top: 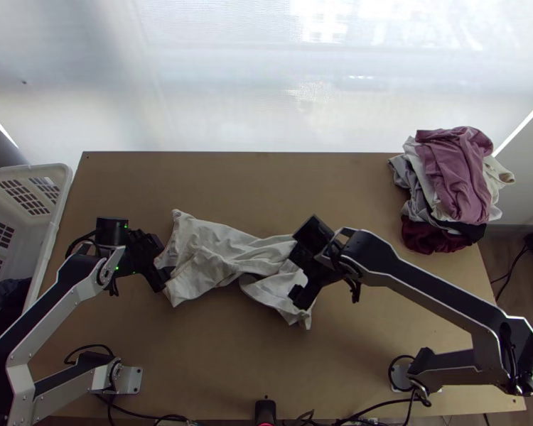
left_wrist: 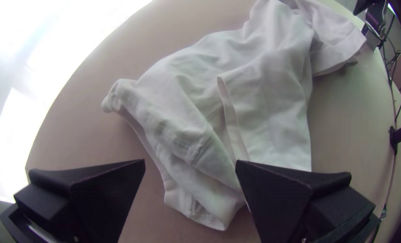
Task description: Fold the t-shirt
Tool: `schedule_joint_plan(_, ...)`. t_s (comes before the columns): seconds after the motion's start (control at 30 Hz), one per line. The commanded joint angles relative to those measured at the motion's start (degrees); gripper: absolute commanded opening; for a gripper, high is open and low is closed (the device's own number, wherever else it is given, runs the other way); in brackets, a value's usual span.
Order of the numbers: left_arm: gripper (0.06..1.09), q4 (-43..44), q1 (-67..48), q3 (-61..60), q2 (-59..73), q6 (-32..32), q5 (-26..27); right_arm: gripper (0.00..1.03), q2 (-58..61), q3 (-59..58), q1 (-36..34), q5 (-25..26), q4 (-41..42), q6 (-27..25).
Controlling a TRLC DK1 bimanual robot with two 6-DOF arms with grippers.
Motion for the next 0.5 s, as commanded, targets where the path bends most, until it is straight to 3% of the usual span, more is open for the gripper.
schedule_joint_plan(0.0,1.03,1.8,-0.6,-2.0,1.3,0.2,-1.3,0.98,2.3,-5.2,3.2,-1.6,3.3,0.2)
schedule_joint_plan(0.13,1.00,4.8,-1.9,-3.8,2.2,-0.7,-2.4,0.97,3.5,-6.9,3.6,-1.6,6.2,0.2)
schedule_joint_plan(0.27,0.91,7.3,-2.1,-3.8,3.7,-1.6,-2.7,0.92,5.1,-7.1,3.6,-1.6,7.7,0.1)
schedule_joint_plan(0.3,0.91,7.8,-2.2,-3.8,4.0,-1.6,-2.8,0.87,5.3,-7.3,3.6,-1.5,8.2,0.1)
schedule_joint_plan(0.47,0.56,9.8,-2.1,-3.6,5.2,-1.9,-2.9,0.63,5.1,-8.1,3.8,-1.5,10.3,-1.3)
